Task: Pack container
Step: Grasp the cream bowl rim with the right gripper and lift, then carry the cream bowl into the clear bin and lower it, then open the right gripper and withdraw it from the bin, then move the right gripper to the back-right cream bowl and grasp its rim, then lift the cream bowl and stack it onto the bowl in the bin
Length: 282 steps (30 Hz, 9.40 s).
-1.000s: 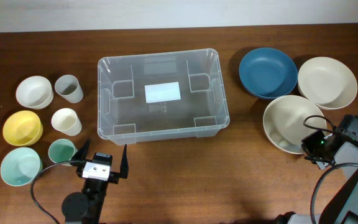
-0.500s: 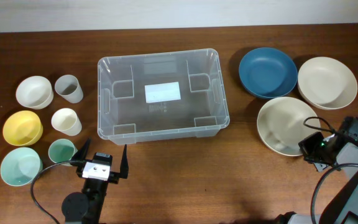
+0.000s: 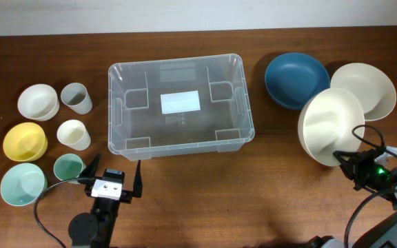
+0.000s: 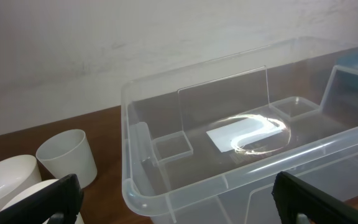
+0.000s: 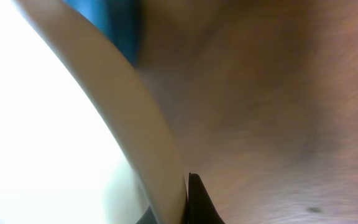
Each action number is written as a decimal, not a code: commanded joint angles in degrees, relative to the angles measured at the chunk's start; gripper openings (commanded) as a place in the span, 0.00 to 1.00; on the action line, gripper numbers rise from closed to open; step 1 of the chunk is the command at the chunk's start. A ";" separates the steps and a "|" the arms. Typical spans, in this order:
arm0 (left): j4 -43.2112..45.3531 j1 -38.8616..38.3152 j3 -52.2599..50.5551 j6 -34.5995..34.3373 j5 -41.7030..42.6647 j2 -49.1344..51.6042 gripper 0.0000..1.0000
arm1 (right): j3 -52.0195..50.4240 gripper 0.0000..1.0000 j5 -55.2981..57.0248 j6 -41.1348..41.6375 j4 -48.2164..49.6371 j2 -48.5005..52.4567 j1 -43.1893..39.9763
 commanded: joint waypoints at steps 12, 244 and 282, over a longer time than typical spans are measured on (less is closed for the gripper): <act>-0.37 0.35 -0.15 -0.50 0.02 -0.28 1.00 | 23.67 0.04 22.10 15.89 -0.46 -22.47 34.01; -0.37 0.35 -0.15 -0.50 0.02 -0.28 1.00 | 68.19 0.04 6.10 -12.09 -36.30 13.09 28.06; -0.37 0.35 -0.15 -0.50 0.02 -0.28 0.99 | 68.02 0.04 31.10 1.75 -23.67 41.75 73.68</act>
